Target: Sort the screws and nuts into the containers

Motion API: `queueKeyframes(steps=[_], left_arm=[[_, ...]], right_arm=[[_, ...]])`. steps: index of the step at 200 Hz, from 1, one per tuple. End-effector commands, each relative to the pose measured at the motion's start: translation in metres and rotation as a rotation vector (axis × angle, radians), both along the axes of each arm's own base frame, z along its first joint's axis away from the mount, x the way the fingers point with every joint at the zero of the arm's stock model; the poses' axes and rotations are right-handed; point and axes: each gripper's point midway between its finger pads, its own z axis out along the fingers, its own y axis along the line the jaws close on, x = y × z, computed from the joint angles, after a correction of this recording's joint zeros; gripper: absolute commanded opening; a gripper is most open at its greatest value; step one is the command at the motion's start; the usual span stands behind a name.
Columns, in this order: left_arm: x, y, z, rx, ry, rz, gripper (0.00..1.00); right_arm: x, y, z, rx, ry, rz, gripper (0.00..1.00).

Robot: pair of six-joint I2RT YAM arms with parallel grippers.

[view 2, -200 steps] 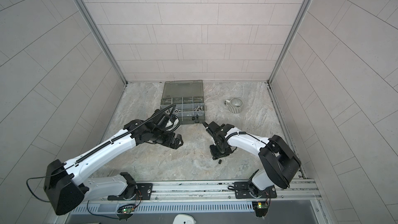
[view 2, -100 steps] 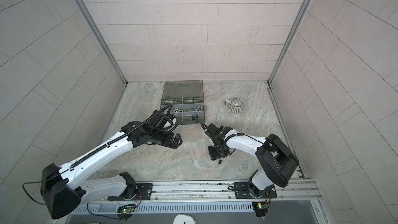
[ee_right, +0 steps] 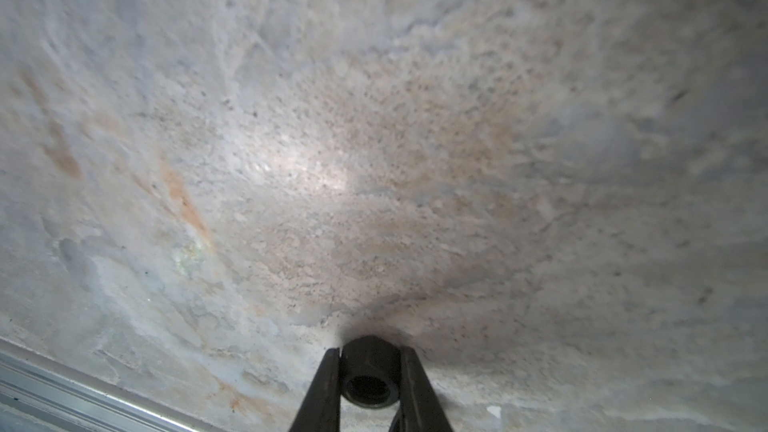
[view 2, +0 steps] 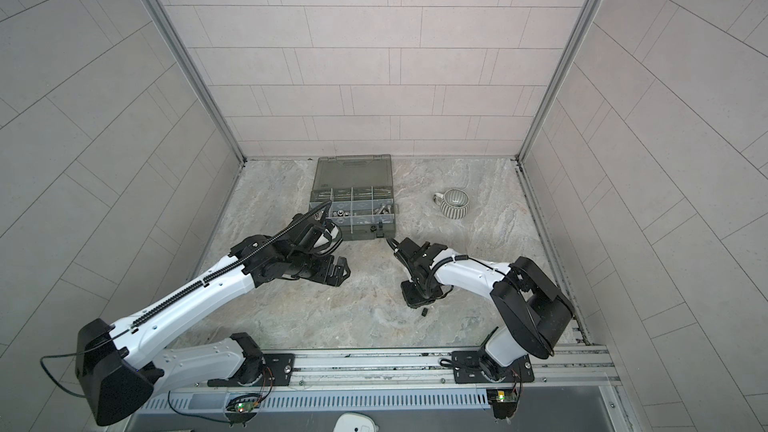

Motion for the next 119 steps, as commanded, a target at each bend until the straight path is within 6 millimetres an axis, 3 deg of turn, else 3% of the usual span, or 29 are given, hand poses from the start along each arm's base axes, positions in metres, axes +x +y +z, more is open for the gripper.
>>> queueKeyframes(steps=[1, 57, 119], left_arm=[[0.002, 0.002, -0.001, 0.032, -0.005, -0.006, 1.00], [0.030, 0.002, 0.008, 0.099, -0.084, 0.019, 1.00], [0.085, -0.005, 0.043, 0.069, -0.179, 0.025, 1.00]], right_arm=[[0.009, 0.002, 0.016, -0.023, -0.026, 0.011, 0.21], [0.063, 0.031, 0.067, 0.002, -0.126, 0.047, 0.22], [0.135, 0.057, 0.083, 0.018, -0.164, 0.043, 0.22]])
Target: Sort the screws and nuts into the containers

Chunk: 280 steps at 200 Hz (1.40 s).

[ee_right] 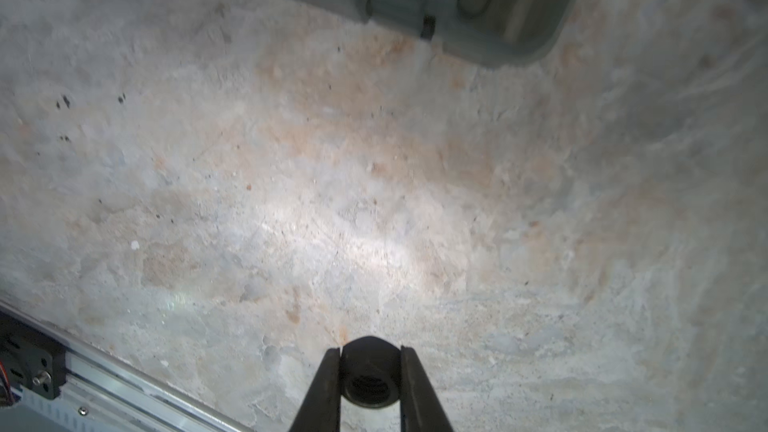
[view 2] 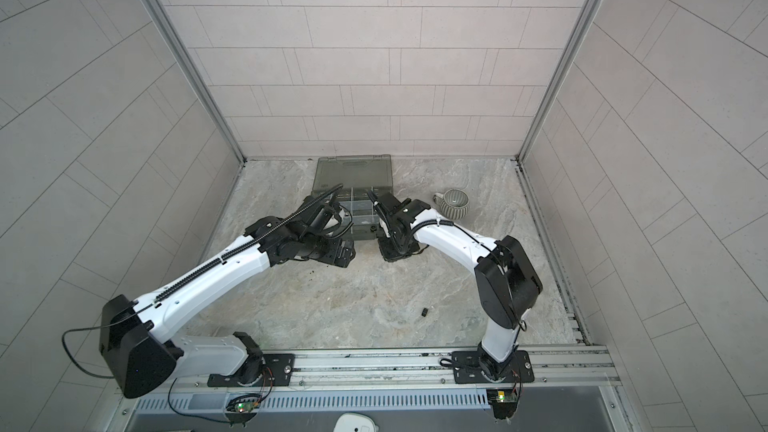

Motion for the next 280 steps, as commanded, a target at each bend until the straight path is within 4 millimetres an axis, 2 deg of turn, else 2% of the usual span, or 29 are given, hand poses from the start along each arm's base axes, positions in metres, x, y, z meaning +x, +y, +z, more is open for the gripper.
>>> queueKeyframes(steps=[1, 28, 58, 103, 137, 150, 179, 186, 210, 229, 255, 257, 258, 261, 262, 263, 280], left_arm=[[0.026, 0.000, 0.022, -0.006, -0.077, -0.009, 1.00], [0.045, 0.003, 0.033, -0.031, -0.091, 0.006, 1.00], [0.055, 0.008, 0.036, -0.040, -0.093, 0.015, 1.00], [0.065, 0.019, 0.035, -0.053, -0.083, 0.036, 1.00], [0.072, 0.025, 0.036, -0.059, -0.081, 0.050, 1.00], [0.074, 0.028, 0.034, -0.061, -0.073, 0.055, 1.00], [0.078, 0.031, 0.030, -0.068, -0.058, 0.063, 1.00], [0.079, 0.032, 0.030, -0.070, -0.058, 0.064, 1.00], [0.080, 0.028, 0.031, -0.081, -0.059, 0.038, 1.00], [0.079, 0.024, 0.034, -0.101, -0.058, 0.030, 1.00], [0.074, 0.022, 0.034, -0.130, -0.060, 0.029, 1.00], [0.074, 0.022, 0.035, -0.132, -0.061, 0.029, 1.00], [0.073, 0.022, 0.034, -0.133, -0.059, 0.030, 1.00], [0.073, 0.022, 0.034, -0.138, -0.060, 0.031, 1.00], [0.073, 0.022, 0.034, -0.139, -0.060, 0.033, 1.00], [0.072, 0.022, 0.034, -0.140, -0.060, 0.033, 1.00], [0.065, 0.020, 0.030, -0.160, -0.049, 0.031, 1.00]], right_arm=[[0.016, -0.002, 0.002, -0.039, 0.008, 0.018, 0.22], [0.044, 0.007, 0.003, -0.038, 0.006, 0.016, 0.22], [0.069, 0.014, 0.004, -0.021, 0.002, 0.000, 0.22], [0.098, 0.018, 0.001, 0.003, 0.006, -0.026, 0.23], [0.112, 0.019, -0.002, 0.008, 0.011, -0.037, 0.25], [0.116, 0.019, -0.003, 0.008, 0.013, -0.039, 0.28], [0.118, 0.015, -0.001, 0.013, 0.017, -0.042, 0.44], [0.118, 0.014, 0.001, 0.013, 0.013, -0.042, 0.46], [0.113, 0.003, 0.014, -0.004, -0.004, -0.043, 0.45], [0.097, -0.009, 0.021, -0.028, 0.002, -0.043, 0.44], [0.058, -0.032, 0.013, -0.055, 0.044, -0.059, 0.42], [0.057, -0.032, 0.018, -0.048, 0.032, -0.062, 0.42], [0.052, -0.035, 0.011, -0.058, 0.051, -0.064, 0.42], [0.049, -0.036, 0.016, -0.049, 0.040, -0.067, 0.41], [0.044, -0.038, 0.009, -0.060, 0.059, -0.068, 0.41], [0.045, -0.038, 0.014, -0.051, 0.045, -0.070, 0.41], [0.011, -0.051, 0.000, -0.054, 0.086, -0.095, 0.40]])
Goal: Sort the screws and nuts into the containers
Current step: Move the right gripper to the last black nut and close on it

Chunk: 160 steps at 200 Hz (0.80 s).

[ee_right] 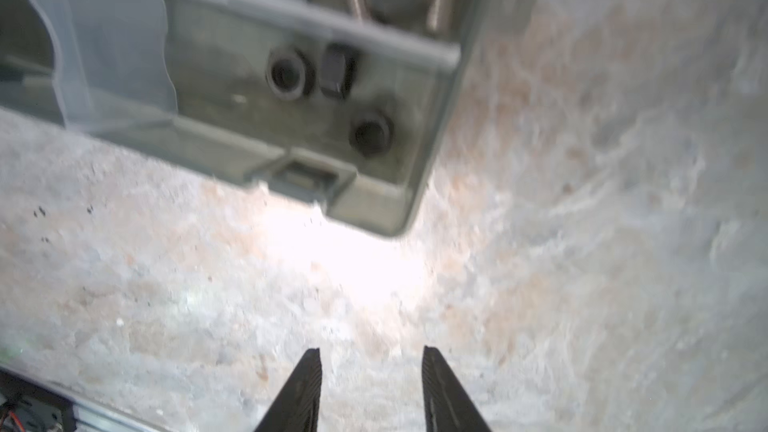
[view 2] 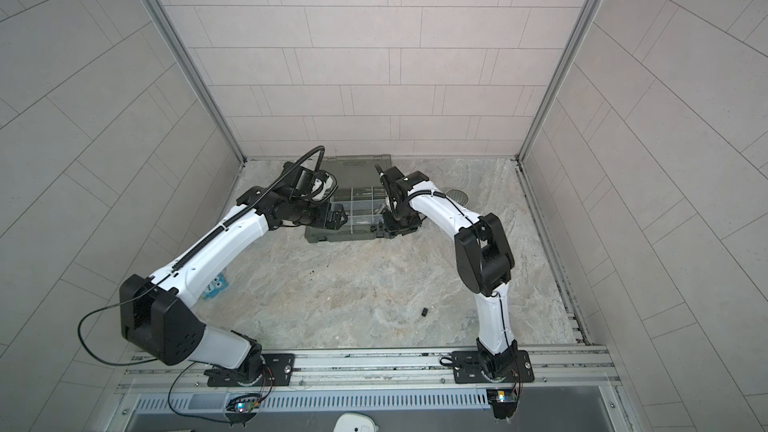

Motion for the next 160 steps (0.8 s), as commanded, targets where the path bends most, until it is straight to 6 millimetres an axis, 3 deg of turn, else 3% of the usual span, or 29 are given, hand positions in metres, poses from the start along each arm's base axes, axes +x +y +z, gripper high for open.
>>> queueKeyframes(steps=[1, 35, 71, 117, 160], left_arm=[[-0.010, -0.004, 0.006, -0.049, -0.010, -0.009, 1.00], [-0.030, -0.013, -0.008, -0.050, 0.026, -0.036, 1.00], [-0.048, -0.024, -0.014, -0.048, 0.045, -0.070, 1.00], [-0.063, -0.031, -0.016, -0.023, 0.058, -0.103, 1.00], [-0.072, -0.031, -0.014, -0.007, 0.060, -0.101, 1.00]], right_arm=[[-0.038, -0.020, -0.003, -0.012, 0.024, -0.037, 0.40], [-0.104, -0.039, -0.027, -0.021, 0.093, -0.080, 0.41], [-0.149, -0.052, -0.044, -0.028, 0.111, -0.123, 0.43], [-0.171, -0.065, -0.060, -0.019, 0.113, -0.171, 0.43], [-0.182, -0.063, -0.066, 0.020, 0.117, -0.174, 0.44]])
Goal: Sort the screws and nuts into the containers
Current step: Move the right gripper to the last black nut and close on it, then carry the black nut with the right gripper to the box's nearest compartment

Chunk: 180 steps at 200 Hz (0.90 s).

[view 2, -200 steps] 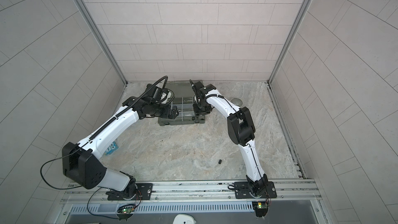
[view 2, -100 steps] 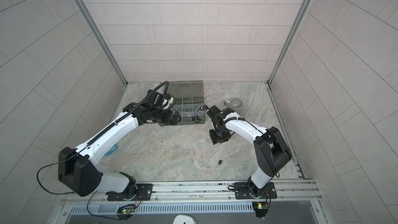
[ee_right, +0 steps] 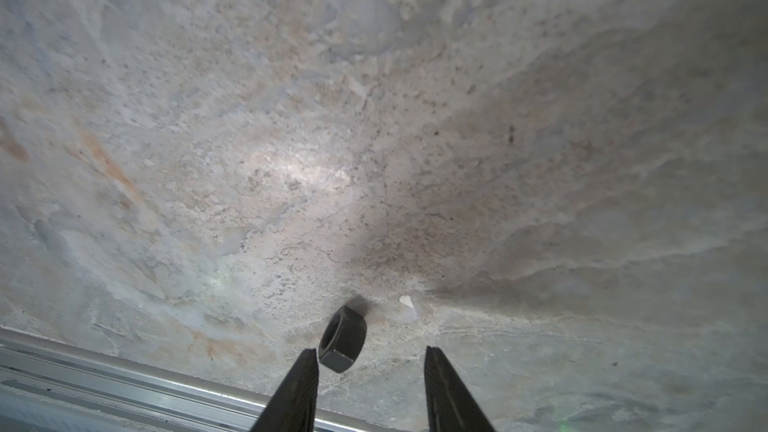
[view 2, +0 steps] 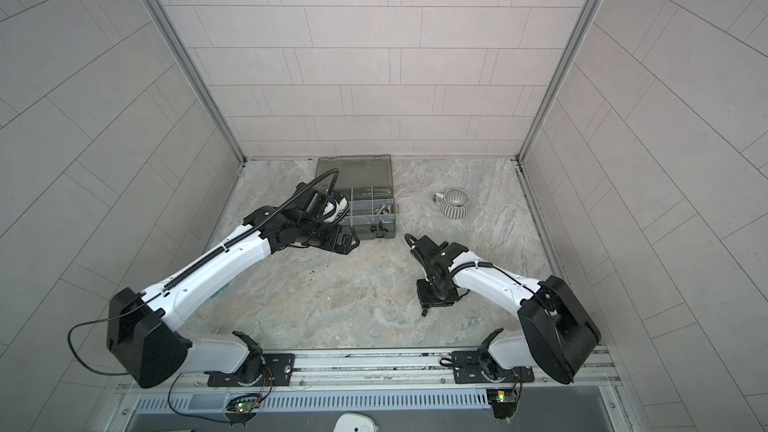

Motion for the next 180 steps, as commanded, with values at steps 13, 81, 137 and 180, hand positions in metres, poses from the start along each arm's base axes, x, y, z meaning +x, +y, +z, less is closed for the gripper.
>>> queueKeyframes(steps=[13, 81, 137, 180], left_arm=[[-0.012, 0.006, 0.004, 0.022, 0.003, 0.017, 1.00], [-0.019, 0.003, 0.008, 0.047, -0.006, 0.020, 1.00], [-0.019, 0.002, 0.012, 0.060, -0.018, 0.025, 1.00], [-0.021, 0.006, 0.008, 0.068, -0.013, 0.041, 1.00]], right_arm=[[-0.004, 0.004, -0.001, 0.033, -0.011, -0.023, 0.43], [-0.010, 0.005, -0.012, 0.057, -0.002, -0.024, 0.36], [-0.007, 0.006, -0.018, 0.052, -0.009, -0.009, 0.28], [-0.010, 0.002, -0.017, 0.042, -0.006, 0.003, 0.20]])
